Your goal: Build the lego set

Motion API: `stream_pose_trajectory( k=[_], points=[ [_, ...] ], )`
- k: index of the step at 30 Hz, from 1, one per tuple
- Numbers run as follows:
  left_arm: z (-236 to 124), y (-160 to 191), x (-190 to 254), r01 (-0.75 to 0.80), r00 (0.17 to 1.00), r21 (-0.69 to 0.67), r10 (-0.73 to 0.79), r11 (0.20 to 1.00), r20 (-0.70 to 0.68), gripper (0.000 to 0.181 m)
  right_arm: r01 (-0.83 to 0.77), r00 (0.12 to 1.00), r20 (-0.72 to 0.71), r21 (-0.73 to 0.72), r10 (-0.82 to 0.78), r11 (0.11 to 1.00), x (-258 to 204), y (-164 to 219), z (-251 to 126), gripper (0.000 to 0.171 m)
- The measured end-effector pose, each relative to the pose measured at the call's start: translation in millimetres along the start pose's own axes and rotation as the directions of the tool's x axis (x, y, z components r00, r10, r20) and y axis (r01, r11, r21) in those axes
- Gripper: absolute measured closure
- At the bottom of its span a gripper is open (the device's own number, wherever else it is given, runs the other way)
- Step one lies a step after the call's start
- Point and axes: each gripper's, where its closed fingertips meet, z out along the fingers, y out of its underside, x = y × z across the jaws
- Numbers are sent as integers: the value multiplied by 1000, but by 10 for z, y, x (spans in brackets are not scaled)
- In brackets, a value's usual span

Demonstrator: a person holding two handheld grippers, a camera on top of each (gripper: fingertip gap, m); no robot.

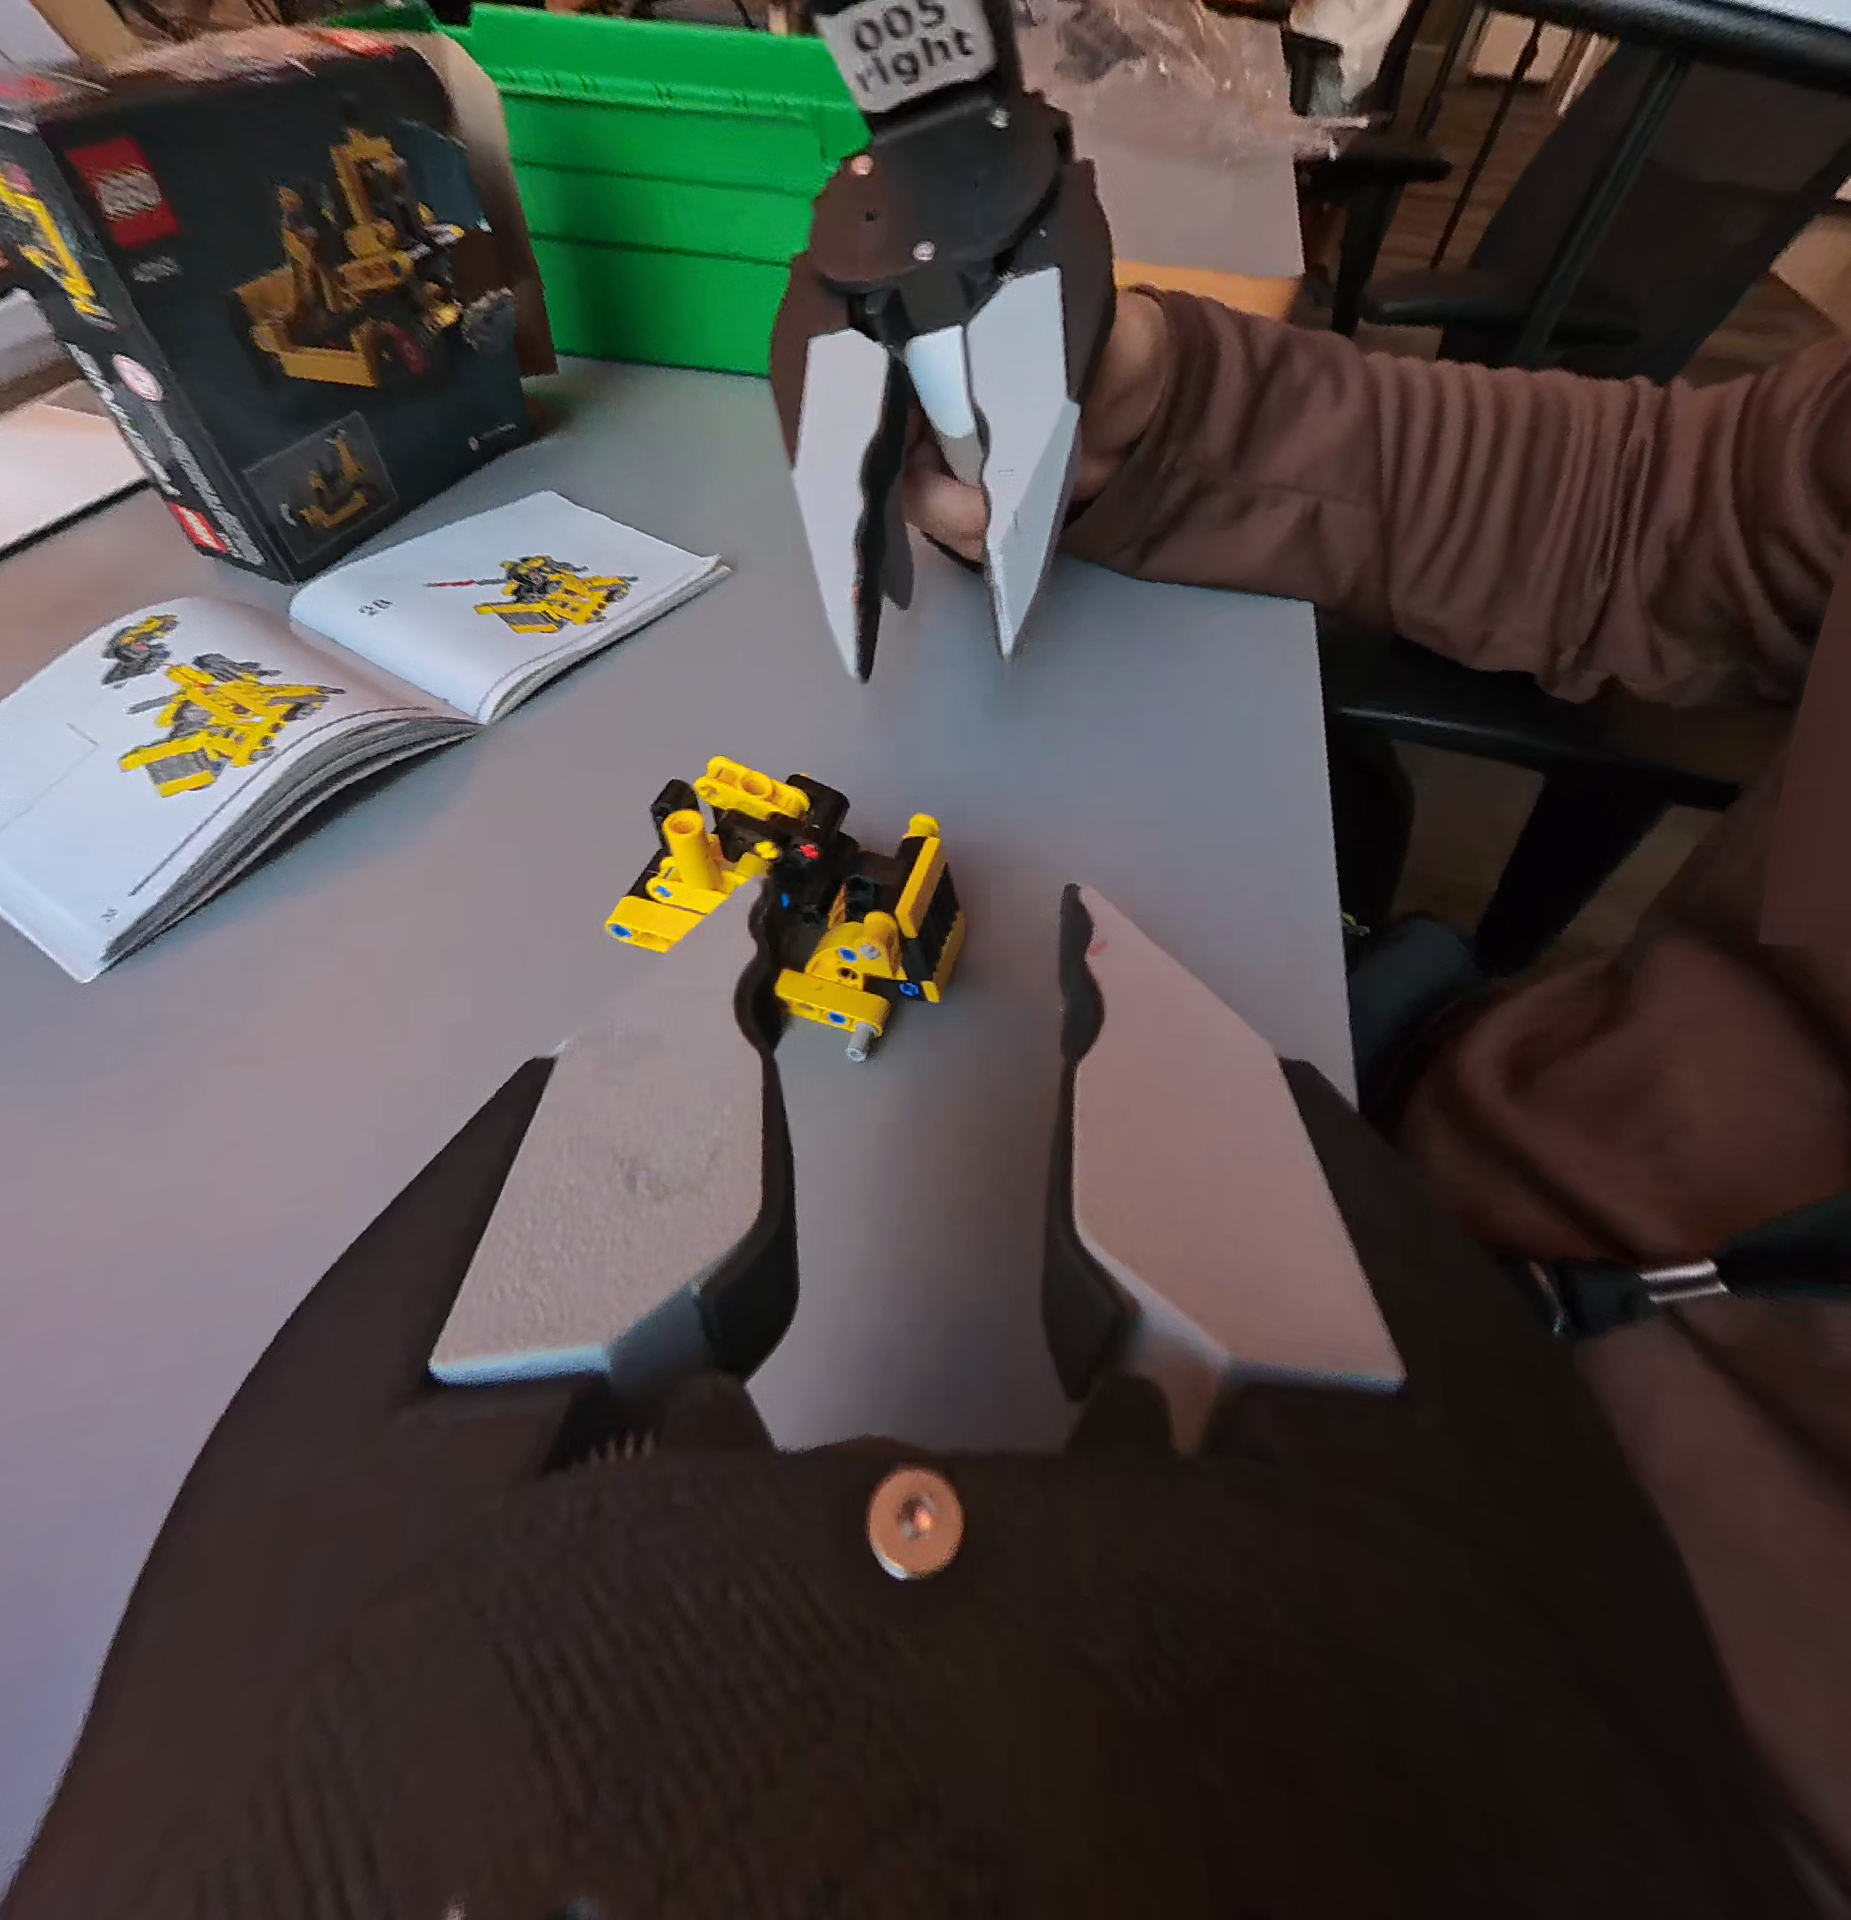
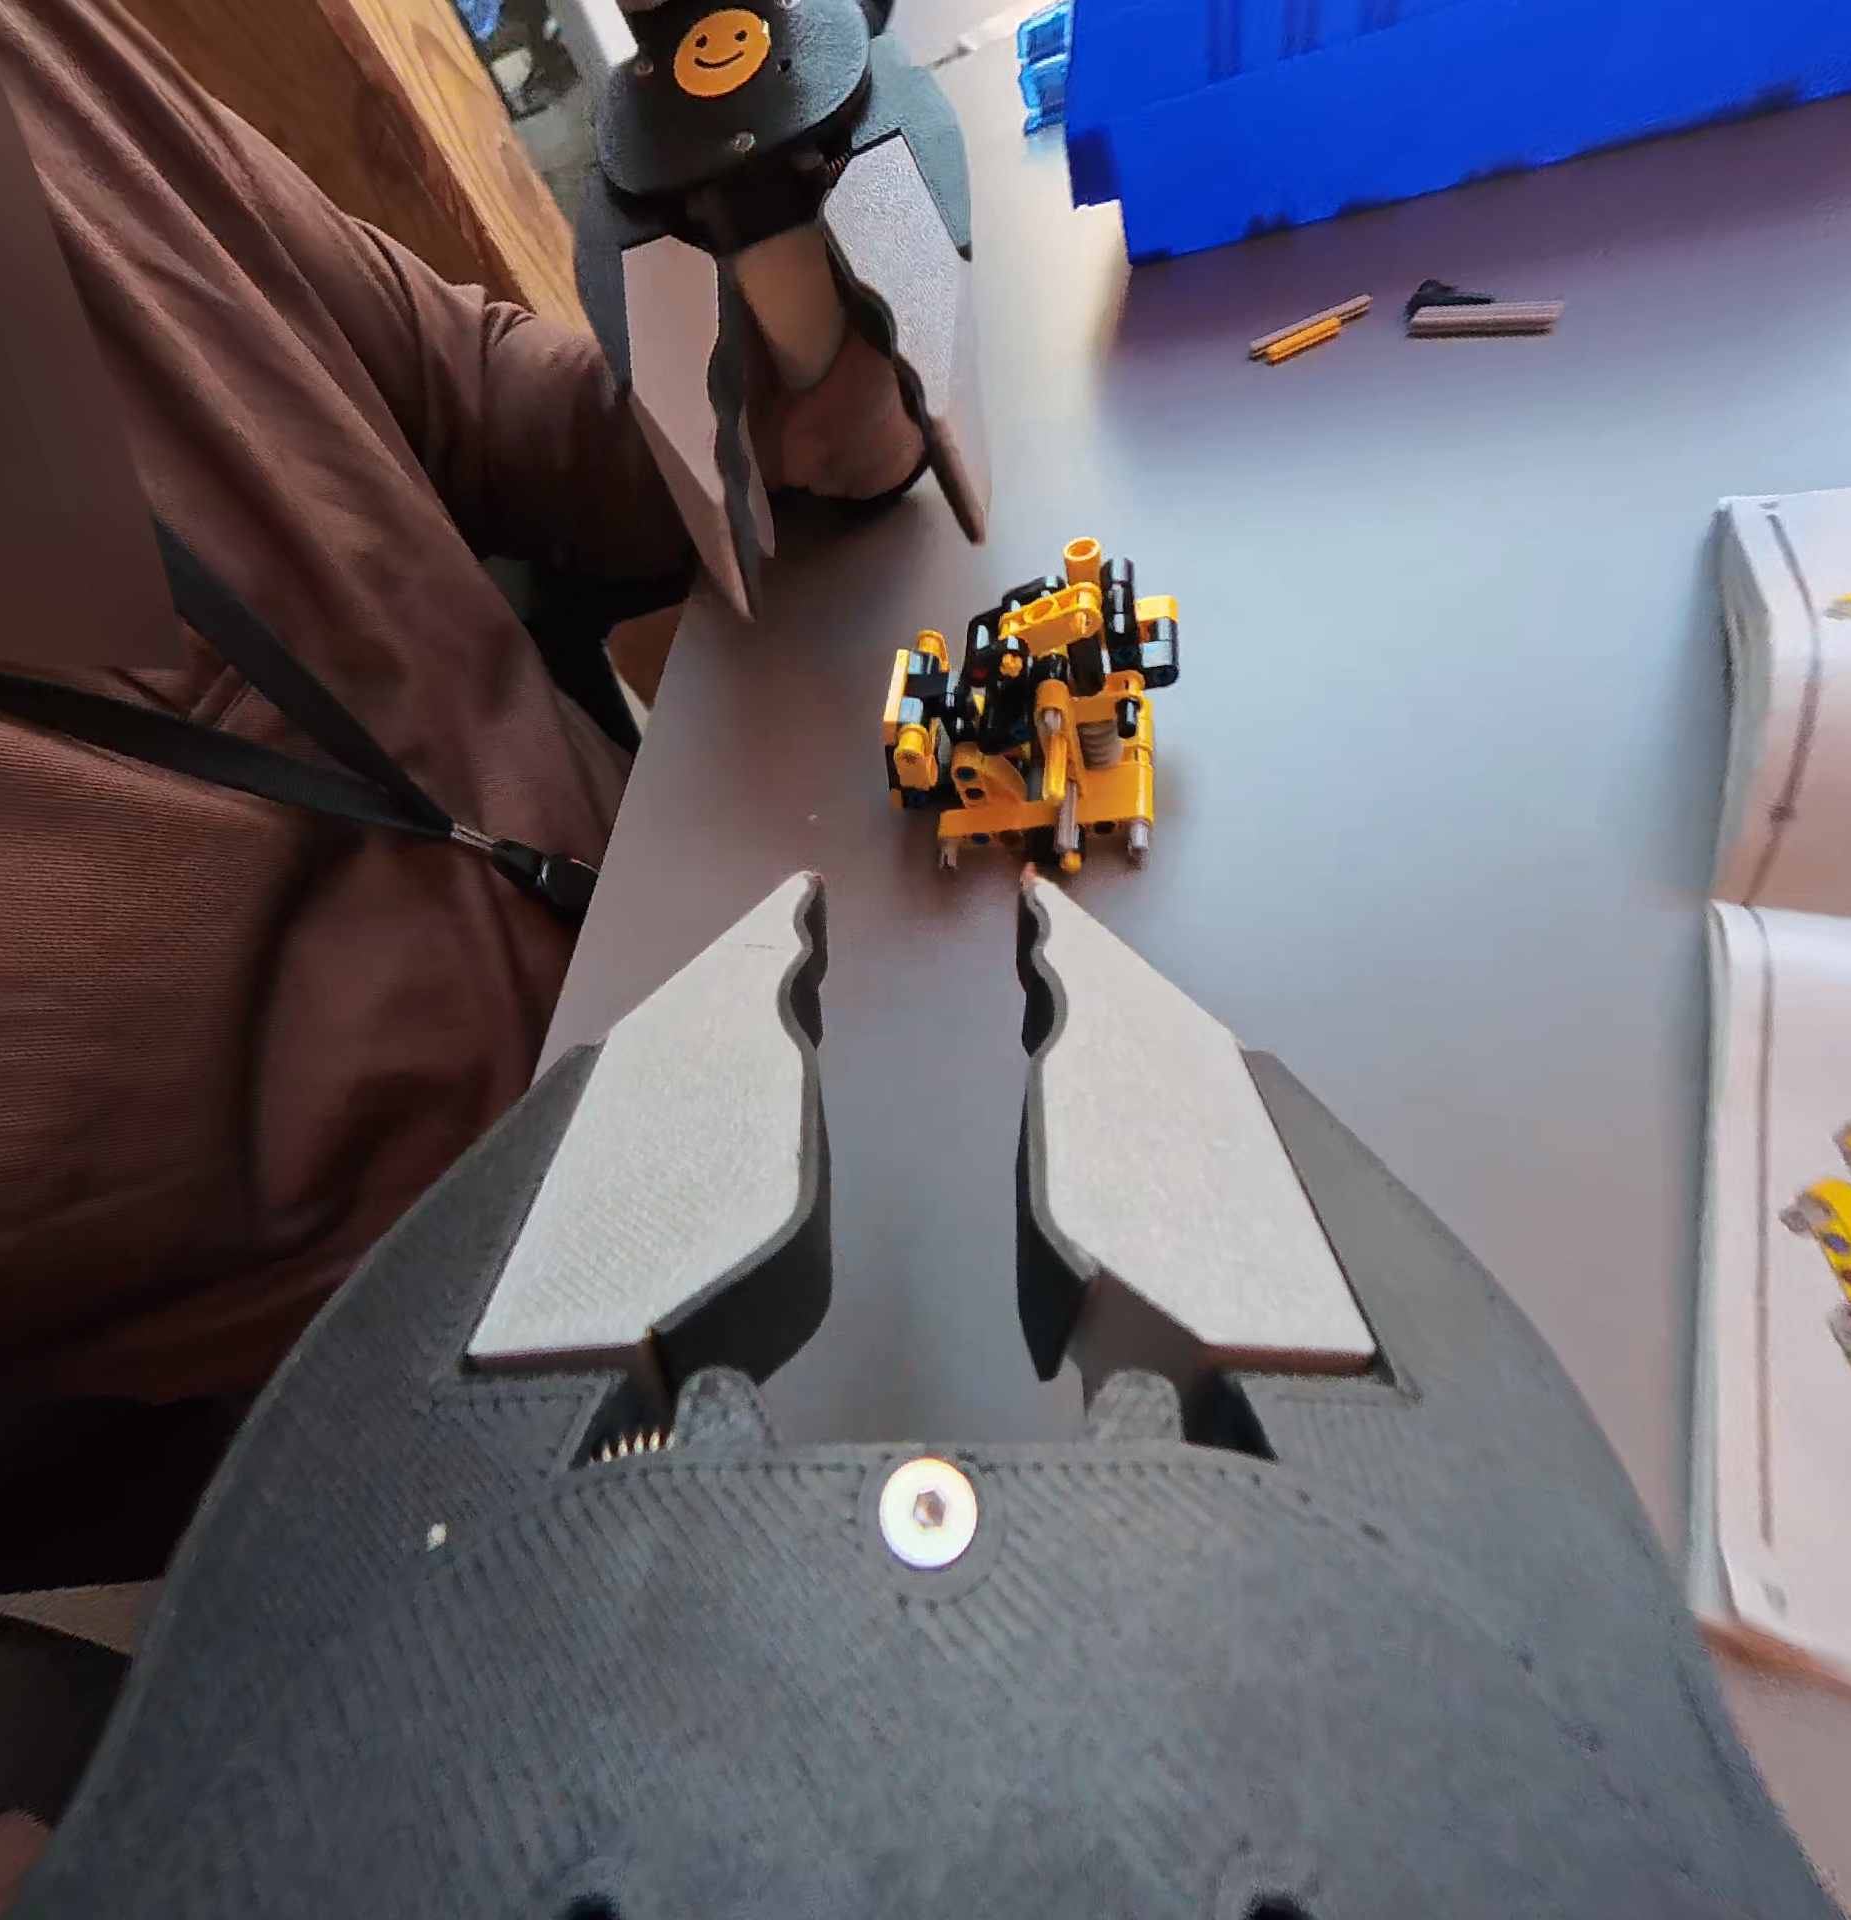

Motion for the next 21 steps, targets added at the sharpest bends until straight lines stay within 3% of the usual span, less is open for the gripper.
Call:
stream_pose_trajectory(
  k=[9, 13, 21],
  points=[
    [-71, -52, -205, 42, 995, 51, -46, 998, 92, 130, 74, 963, -265, 69, -53, 995, 179, 26, -434, 141],
    [-102, -65, -316, 56, 989, 67, -64, 996, 133, 130, 87, 917, -399, 131, -28, 988, 330, -102, -612, 142],
    [-85, -33, -449, 32, 980, 34, -38, 999, 194, 130, 124, 792, -609, 111, -31, 986, 579, -117, -880, 143]
  ],
)
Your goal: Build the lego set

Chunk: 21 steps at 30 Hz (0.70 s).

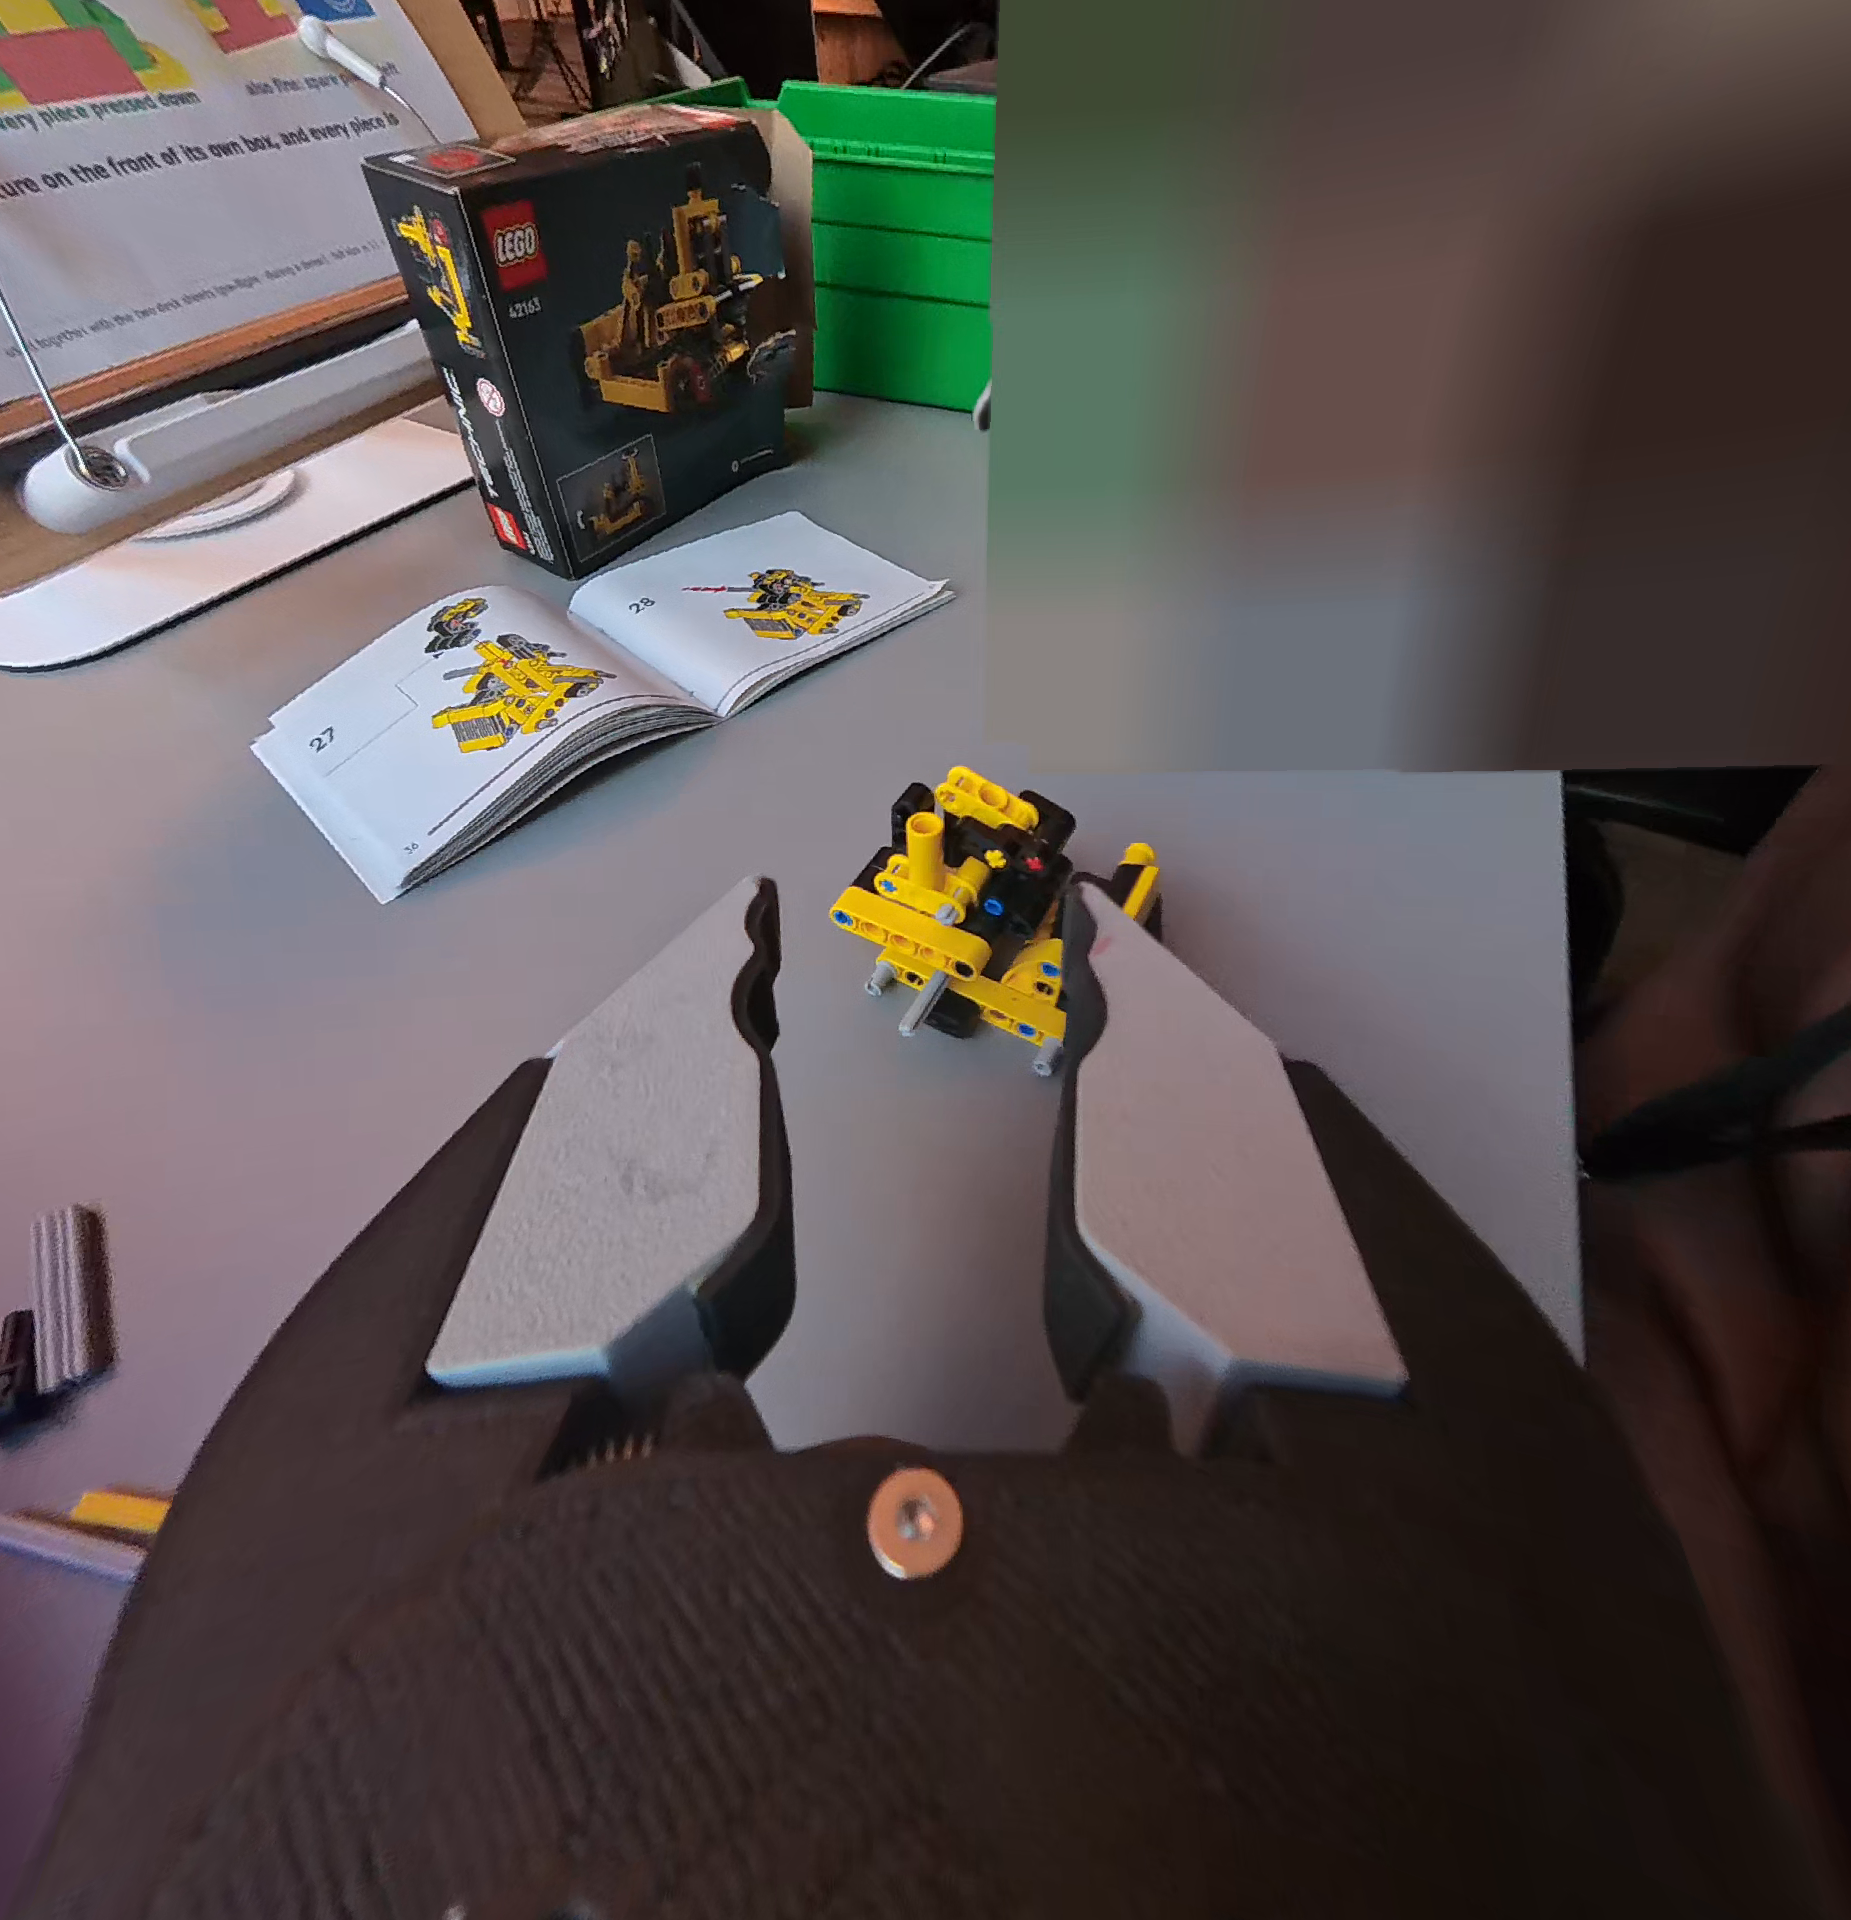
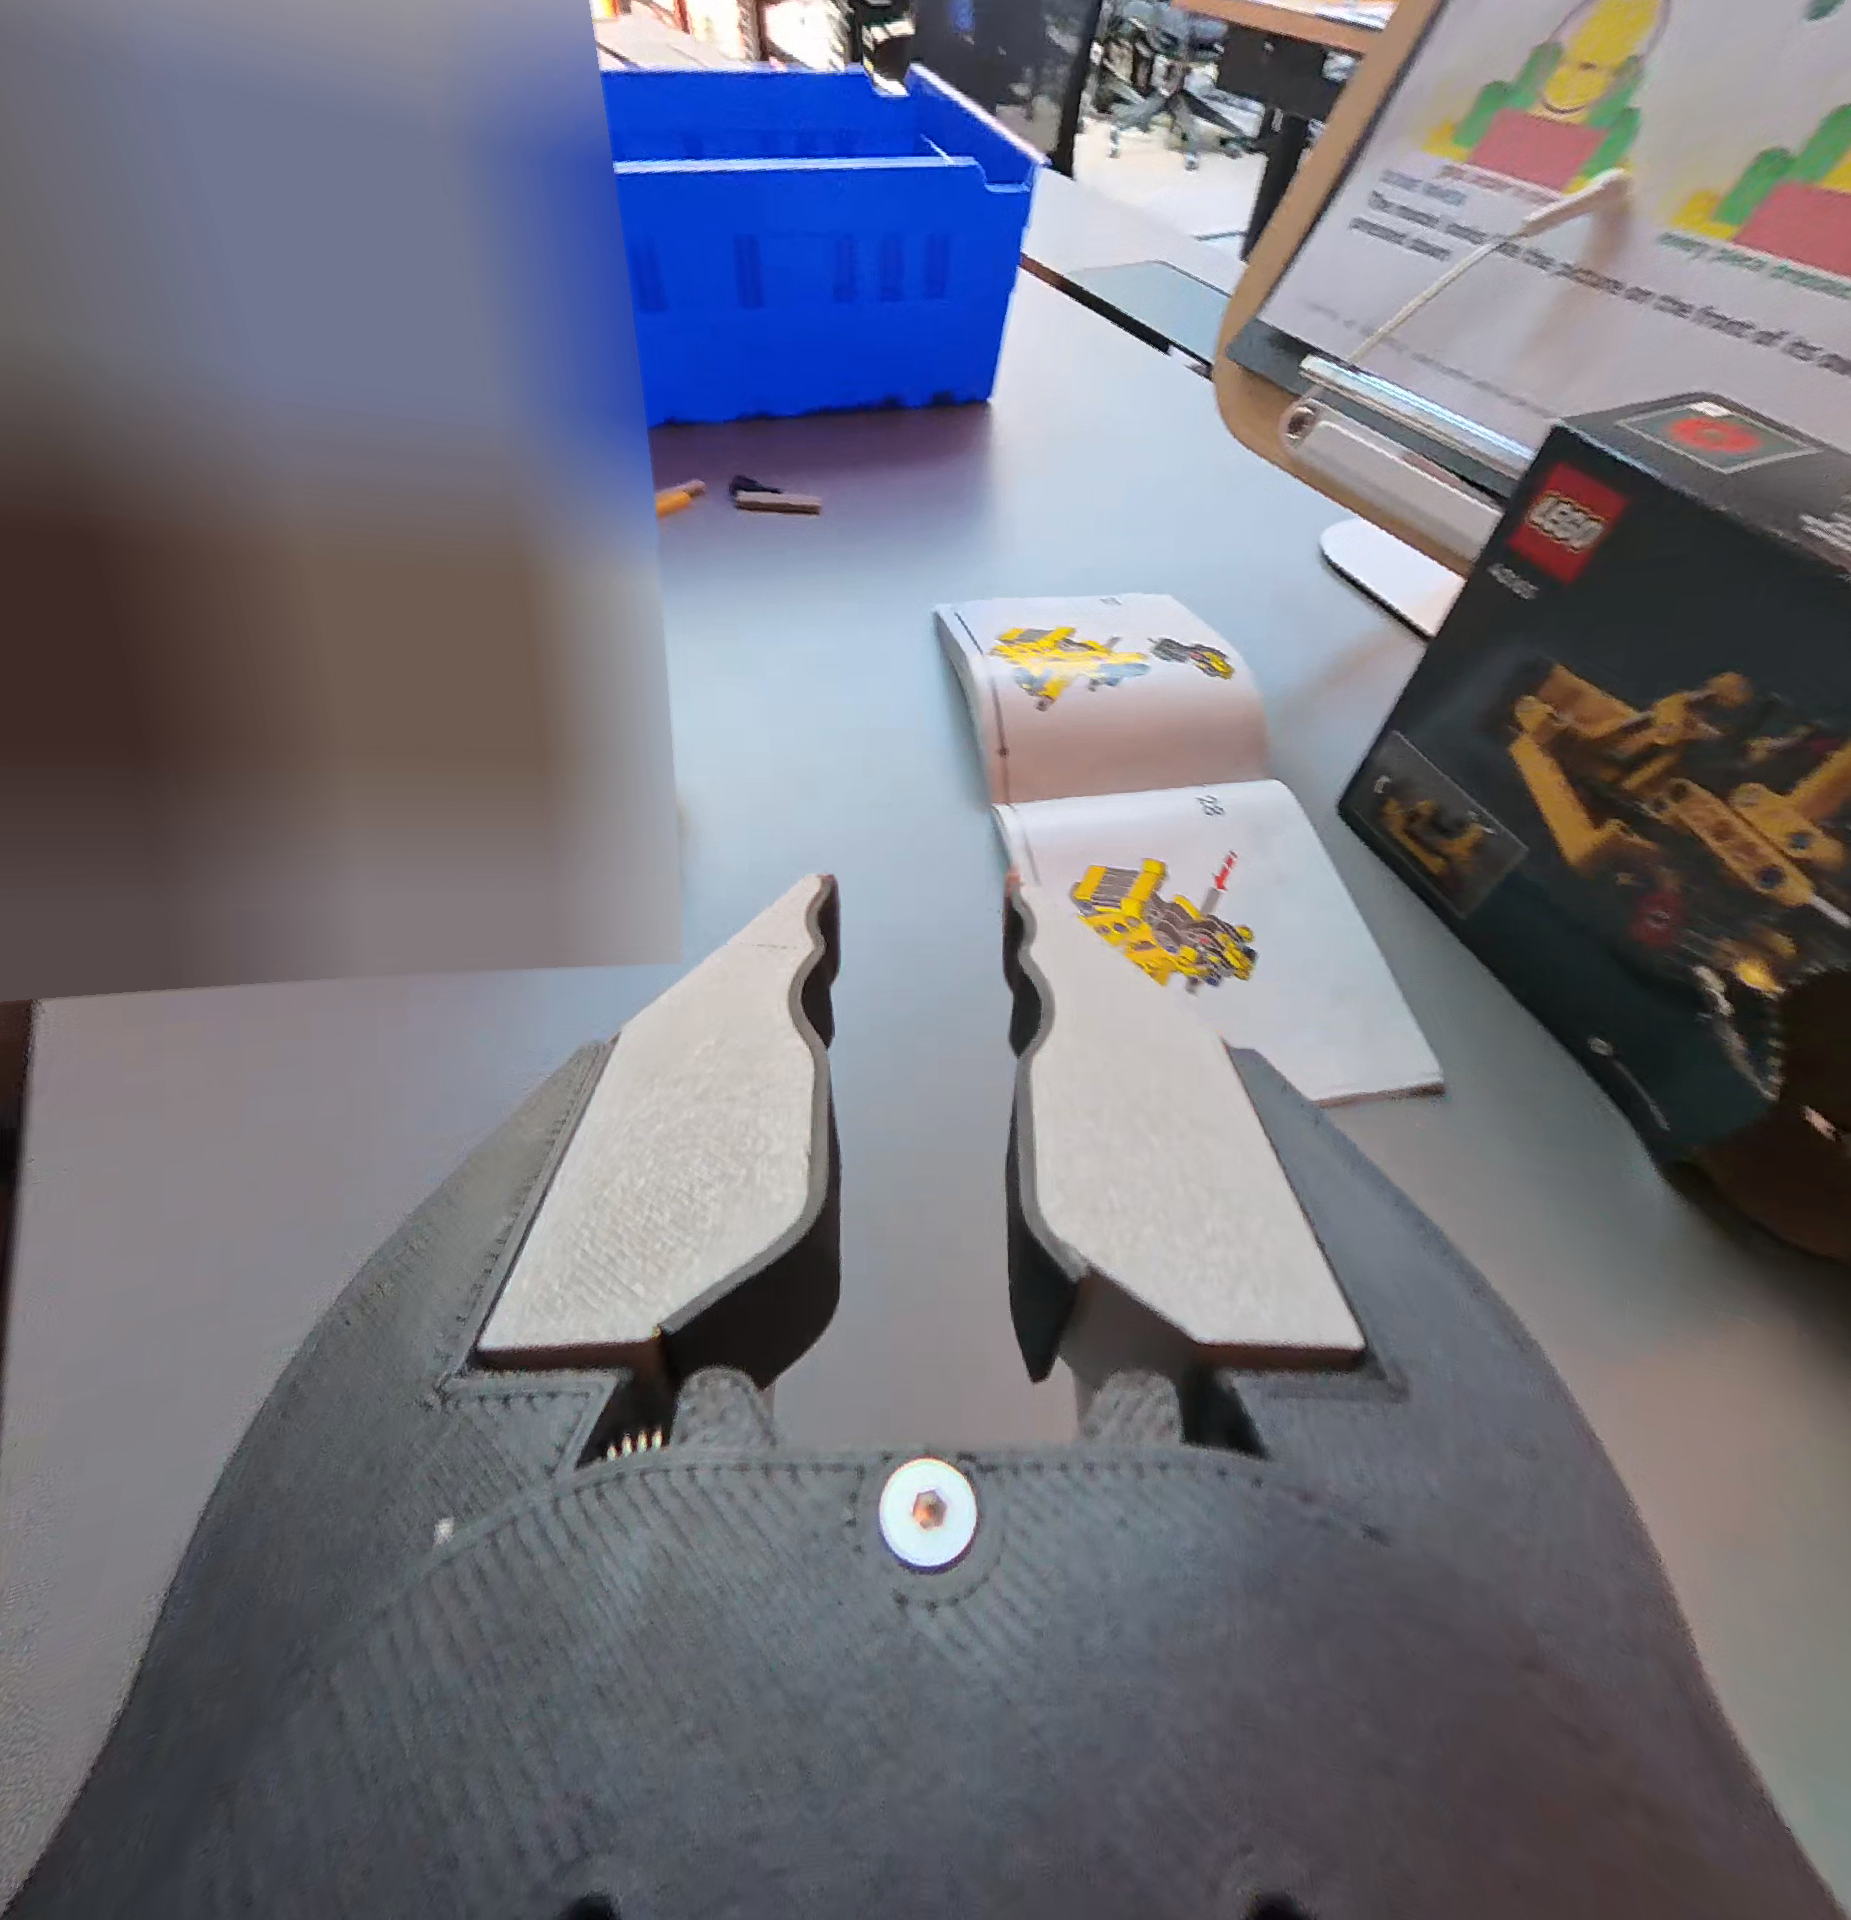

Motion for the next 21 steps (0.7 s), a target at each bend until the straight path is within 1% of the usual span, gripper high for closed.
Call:
stream_pose_trajectory(
  k=[6, 10, 14, 21],
  points=[
    [10, 33, -67, -119, 987, -33, 122, 992, 105, 131, 15, 992, -125, -87, -25, 996, 203, 150, 22, 145],
    [19, 51, -109, -70, 993, -42, 73, 997, 92, 134, 14, 989, -147, -93, -27, 996, 245, 166, 17, 146],
    [-8, 18, -150, -19, 996, -12, 20, 1000, 81, 138, 2, 986, -164, -89, -17, 996, 290, 170, -2, 147],
    [-3, 8, -169, -13, 997, -6, 13, 1000, 74, 141, -14, 986, -169, -68, 3, 998, 313, 146, -31, 147]
  ],
)
